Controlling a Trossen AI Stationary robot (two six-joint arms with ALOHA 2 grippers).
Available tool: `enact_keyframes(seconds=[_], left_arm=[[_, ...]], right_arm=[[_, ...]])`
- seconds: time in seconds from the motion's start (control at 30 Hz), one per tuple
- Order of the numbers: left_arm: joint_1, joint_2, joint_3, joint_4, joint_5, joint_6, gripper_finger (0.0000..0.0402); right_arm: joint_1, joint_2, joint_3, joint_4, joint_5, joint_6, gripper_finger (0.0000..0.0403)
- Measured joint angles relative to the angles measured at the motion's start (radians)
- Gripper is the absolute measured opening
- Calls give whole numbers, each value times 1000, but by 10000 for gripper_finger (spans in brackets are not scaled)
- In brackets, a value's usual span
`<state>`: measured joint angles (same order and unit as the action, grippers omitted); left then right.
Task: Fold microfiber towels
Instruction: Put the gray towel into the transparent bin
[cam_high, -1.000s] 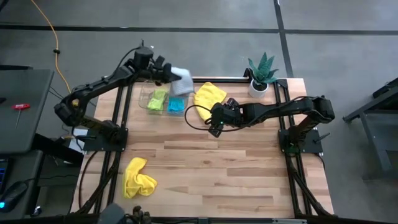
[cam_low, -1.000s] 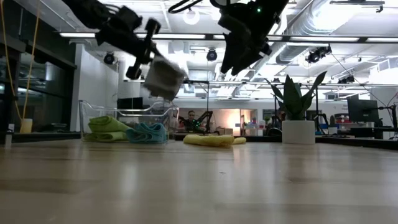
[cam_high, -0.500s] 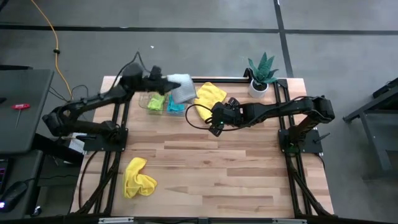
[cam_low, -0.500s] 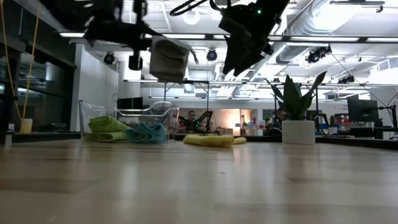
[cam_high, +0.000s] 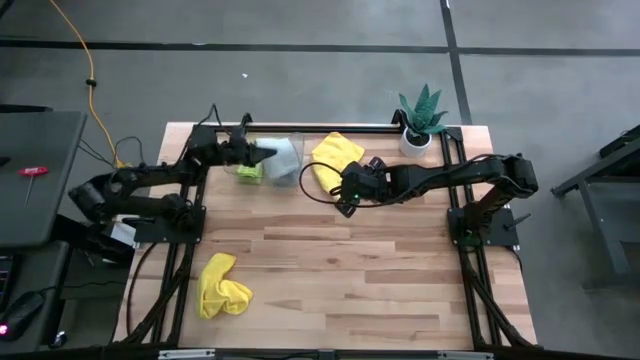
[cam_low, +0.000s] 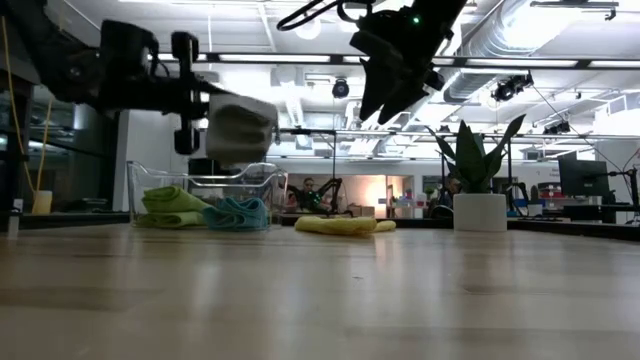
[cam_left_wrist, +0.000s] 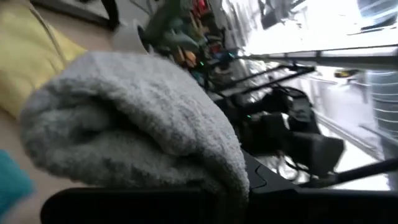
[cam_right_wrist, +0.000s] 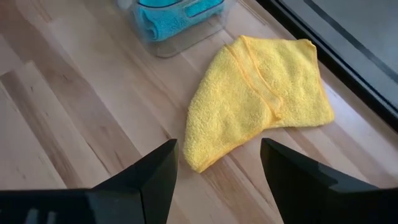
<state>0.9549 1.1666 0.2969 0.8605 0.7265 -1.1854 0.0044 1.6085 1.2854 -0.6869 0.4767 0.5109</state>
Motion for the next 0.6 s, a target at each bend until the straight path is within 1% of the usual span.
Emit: enact_keyframes(seconds=[0.13, 0.33, 0.47, 0.6], left_arm=[[35, 82, 23, -1, 0, 62, 8], [24, 188, 54, -5, 41, 160, 8], [19, 226, 61, -3, 37, 245, 8], [20, 234, 61, -4, -6, 324, 8]], right_arm=[[0, 0, 0, -5, 1, 16, 222], [0, 0, 0, -5, 1, 42, 222], [0, 0, 0, -5, 0, 42, 222], [0, 0, 0, -5, 0, 43, 222]])
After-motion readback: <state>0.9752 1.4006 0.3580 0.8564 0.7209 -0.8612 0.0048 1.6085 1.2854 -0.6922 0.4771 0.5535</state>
